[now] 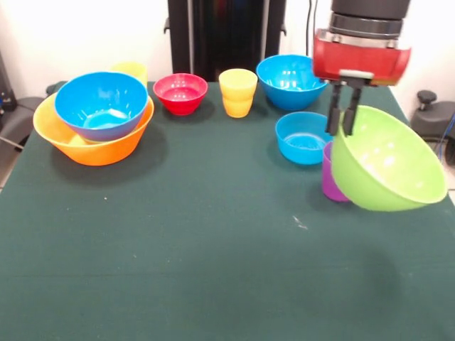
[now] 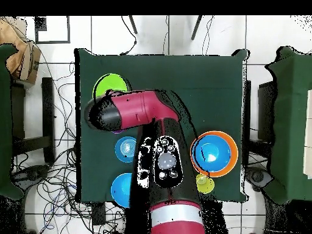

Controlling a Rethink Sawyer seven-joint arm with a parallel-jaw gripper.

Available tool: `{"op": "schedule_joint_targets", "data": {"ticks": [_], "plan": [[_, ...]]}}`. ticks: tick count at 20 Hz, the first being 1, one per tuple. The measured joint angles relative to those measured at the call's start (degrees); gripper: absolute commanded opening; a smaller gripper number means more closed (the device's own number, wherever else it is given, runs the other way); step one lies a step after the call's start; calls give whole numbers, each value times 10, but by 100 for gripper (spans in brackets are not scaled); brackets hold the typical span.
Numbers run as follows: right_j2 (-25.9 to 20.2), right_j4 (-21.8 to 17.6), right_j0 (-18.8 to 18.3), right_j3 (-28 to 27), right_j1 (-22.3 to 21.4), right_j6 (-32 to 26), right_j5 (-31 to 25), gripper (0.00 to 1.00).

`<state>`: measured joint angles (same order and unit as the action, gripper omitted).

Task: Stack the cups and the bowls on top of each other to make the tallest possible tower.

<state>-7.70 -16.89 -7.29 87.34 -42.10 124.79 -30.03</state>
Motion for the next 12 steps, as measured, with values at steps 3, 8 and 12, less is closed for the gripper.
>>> {"op": "schedule_joint_targets", "data": {"ticks": [3,8,12], "plan": [[-11,-20,-19,27,-11,0,19,0],[-31,-47,-38,54,-19,0,34,0],[-48,-64,-45,66,-18,0,34,0]]}}
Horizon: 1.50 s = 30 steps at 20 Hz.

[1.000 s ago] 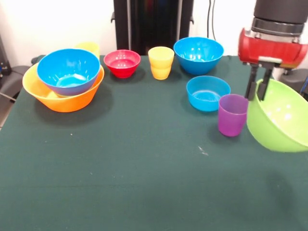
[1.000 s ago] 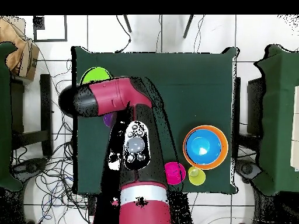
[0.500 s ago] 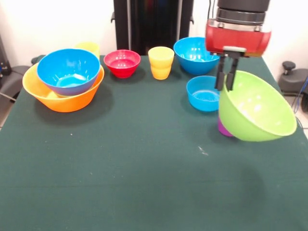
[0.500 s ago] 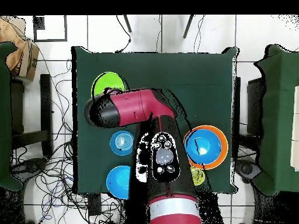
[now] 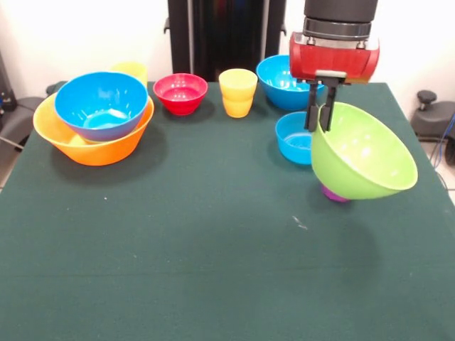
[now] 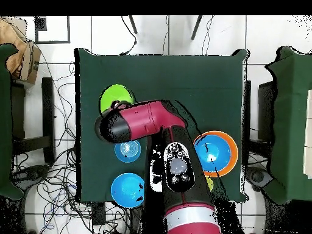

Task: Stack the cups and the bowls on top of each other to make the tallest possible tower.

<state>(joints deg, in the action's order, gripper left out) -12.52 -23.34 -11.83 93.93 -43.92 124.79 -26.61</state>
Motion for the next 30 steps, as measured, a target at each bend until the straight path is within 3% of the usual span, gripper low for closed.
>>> {"op": "schedule_joint_targets", "data": {"ticks": [14,30], "plan": [[-37,-50,-6,7,2,0,8,0],[-74,-59,-8,12,2,0,10,0]]}}
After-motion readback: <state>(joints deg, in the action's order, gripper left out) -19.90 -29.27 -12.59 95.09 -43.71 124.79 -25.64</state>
